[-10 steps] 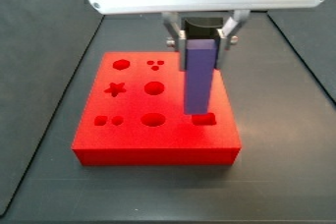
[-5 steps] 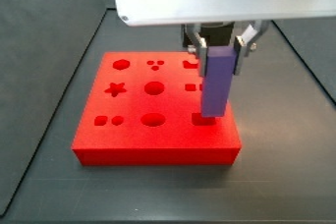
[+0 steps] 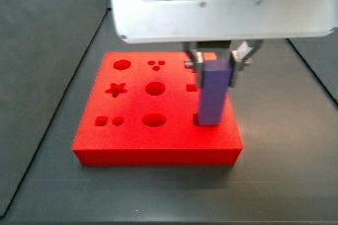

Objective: Insert the rectangle object.

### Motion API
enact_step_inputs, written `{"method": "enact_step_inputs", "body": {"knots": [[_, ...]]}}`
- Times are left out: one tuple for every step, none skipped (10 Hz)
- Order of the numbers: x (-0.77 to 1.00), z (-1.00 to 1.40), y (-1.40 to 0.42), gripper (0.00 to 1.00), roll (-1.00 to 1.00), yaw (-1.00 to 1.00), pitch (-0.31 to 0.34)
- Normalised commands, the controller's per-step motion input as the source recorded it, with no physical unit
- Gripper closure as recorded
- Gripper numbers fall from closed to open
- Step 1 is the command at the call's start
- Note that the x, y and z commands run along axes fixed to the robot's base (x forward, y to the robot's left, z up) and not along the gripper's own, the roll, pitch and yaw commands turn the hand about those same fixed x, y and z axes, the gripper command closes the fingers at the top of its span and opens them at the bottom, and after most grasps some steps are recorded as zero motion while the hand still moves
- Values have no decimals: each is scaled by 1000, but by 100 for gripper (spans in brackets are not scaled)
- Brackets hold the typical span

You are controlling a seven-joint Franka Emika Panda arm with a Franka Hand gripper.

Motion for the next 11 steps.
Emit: {"method": "enact_step_inputs", "body": {"knots": [[-346,0,49,100,-69,-143,-4],[-169,-9,0,100,-61,-43,-59],[49,-34,-69,100,0,0,-36],[194,-77,-134,100,-1,0,-34],[326,-237,-97,100,-19,0,-66],[274,-271,-69,100,-13,0,-74],[246,-251,-40,100,0,0,-60],[74,-174,0,100,0,0,-33],[0,-157,0,100,11,0,-19],[-129,-274,34,100,3,0,-33],[-243,-454,69,100,0,-29,-77]]}}
